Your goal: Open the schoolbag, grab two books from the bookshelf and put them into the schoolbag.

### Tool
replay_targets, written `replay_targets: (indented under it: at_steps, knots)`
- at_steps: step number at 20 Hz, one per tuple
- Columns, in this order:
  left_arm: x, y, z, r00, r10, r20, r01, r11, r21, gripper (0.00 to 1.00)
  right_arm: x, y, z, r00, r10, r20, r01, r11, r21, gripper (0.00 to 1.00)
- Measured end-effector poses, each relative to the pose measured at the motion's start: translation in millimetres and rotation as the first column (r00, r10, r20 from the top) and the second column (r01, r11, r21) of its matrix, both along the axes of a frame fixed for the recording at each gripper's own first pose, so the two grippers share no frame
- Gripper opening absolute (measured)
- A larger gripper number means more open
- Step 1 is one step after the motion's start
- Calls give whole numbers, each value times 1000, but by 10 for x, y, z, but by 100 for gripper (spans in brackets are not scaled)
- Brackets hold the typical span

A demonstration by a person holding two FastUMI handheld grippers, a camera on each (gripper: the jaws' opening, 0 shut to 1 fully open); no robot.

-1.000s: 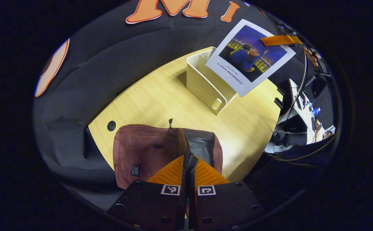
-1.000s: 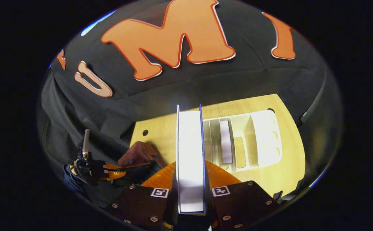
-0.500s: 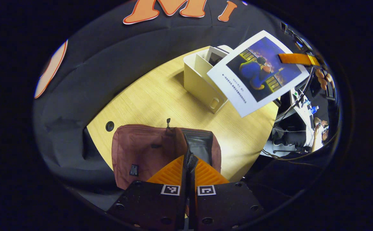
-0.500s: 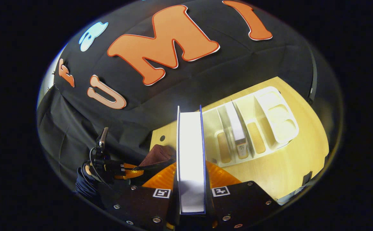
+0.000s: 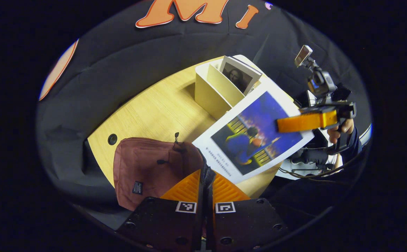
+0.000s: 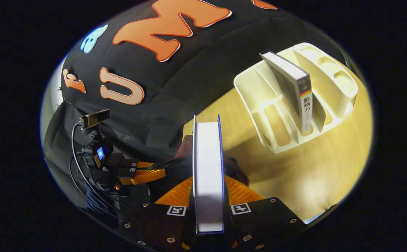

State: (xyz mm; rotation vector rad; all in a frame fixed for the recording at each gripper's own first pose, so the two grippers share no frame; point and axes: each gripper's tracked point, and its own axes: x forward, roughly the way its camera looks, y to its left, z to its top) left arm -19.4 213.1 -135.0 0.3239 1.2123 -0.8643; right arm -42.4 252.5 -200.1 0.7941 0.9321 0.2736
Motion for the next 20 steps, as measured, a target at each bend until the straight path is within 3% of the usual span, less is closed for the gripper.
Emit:
replay_targets:
  at_steps: [6,14,20]
  knots:
    - [-88,-31,-18,997,71,1,-71,996,-58,6,29,362,-501,996,-79,-34,82,993,83,31]
    - [-145,-101,-97,995,95,3,-94,991,-99,6,-78,967,-906,992,-110,-59,118,984,136,31]
    - [-280,-187,-178,995,96,8,-94,988,-120,6,9,1267,-1163,976,-189,-108,209,952,222,31]
